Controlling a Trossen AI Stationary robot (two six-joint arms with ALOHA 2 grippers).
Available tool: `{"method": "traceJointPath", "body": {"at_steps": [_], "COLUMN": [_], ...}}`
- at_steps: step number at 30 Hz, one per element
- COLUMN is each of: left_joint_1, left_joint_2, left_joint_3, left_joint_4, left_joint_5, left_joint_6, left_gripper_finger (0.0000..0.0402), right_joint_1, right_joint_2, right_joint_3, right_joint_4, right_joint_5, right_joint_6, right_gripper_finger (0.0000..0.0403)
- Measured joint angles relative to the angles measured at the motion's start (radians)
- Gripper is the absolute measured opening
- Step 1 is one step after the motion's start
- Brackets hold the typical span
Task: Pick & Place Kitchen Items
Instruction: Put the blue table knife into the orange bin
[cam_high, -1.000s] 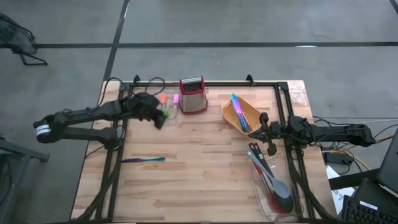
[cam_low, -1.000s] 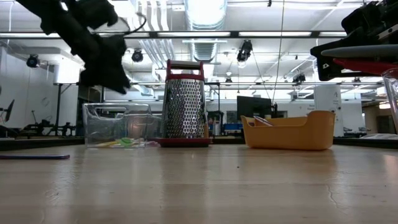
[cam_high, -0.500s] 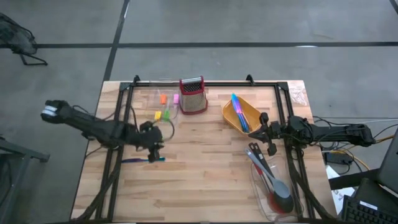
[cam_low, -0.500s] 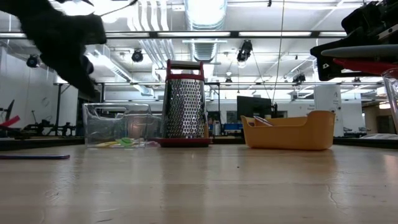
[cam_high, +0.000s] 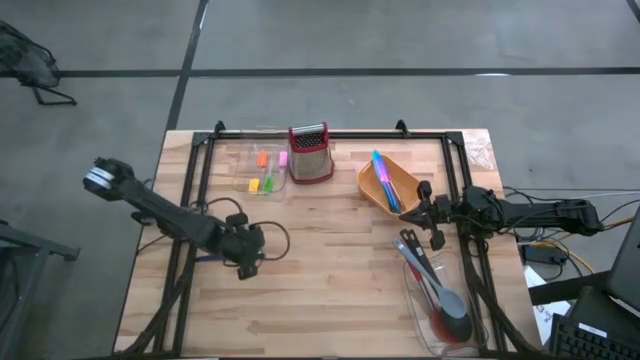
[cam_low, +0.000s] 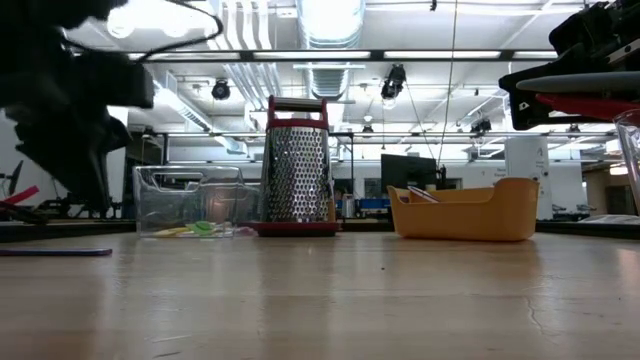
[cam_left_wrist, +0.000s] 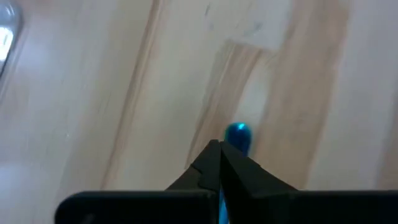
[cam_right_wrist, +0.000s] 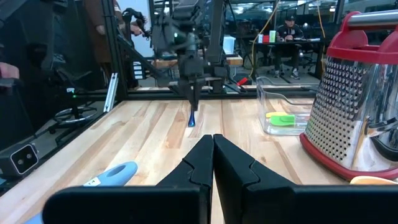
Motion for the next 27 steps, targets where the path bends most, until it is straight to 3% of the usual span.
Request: {"method": "traceJointPath", "body": {"at_steps": [13, 27], "left_joint_1": [-0.003, -0.183], "left_joint_2": [0.215, 0.263], "left_joint_3": [0.003, 0.022], "left_joint_4": [0.006, 0.1], "left_joint_5": [0.031, -0.003], "left_joint_6": [-0.042, -0.361], "left_gripper_finger": [0.001, 0.0012], "right_joint_1": [0.0, 0.0], "right_joint_2": [0.0, 0.0], "right_joint_3": [0.0, 0.0], "right_joint_4": [0.0, 0.0], "right_joint_5": [0.0, 0.0], "right_joint_6": [0.0, 0.0], "right_gripper_finger": [0.0008, 0.0008]}}
